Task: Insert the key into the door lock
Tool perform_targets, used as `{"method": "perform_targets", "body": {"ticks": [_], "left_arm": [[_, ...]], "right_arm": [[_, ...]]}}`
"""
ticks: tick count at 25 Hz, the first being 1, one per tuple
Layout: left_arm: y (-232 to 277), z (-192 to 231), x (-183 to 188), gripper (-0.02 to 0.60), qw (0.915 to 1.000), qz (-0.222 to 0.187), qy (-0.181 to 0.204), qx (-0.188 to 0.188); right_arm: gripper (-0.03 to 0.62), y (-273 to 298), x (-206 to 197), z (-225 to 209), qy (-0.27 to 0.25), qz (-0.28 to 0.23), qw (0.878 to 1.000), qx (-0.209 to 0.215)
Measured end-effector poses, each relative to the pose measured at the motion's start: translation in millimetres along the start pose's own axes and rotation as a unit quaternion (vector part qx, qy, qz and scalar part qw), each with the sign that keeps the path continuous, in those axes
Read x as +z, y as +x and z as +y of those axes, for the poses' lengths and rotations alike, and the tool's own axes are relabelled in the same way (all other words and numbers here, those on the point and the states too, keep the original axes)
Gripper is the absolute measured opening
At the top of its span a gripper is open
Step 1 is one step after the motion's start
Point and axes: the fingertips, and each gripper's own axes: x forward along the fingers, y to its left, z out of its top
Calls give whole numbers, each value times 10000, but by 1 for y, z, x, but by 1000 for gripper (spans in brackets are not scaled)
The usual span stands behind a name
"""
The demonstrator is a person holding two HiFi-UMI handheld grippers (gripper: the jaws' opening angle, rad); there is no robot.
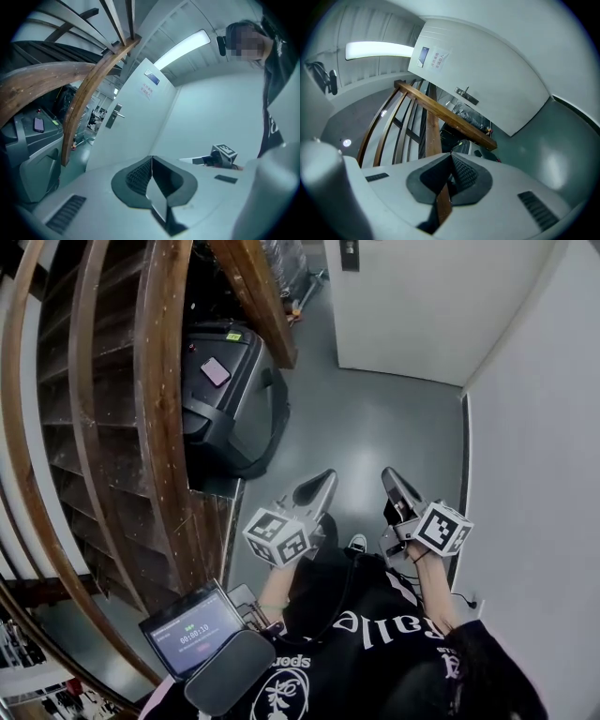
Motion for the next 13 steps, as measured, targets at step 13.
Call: {"method": "perform_targets", "body": {"ticks": [13], "left_arm": [[2, -49, -2, 6, 10000, -18, 80, 6]], "right_arm": [[18, -47, 14, 4, 62, -13, 10000, 63]]}}
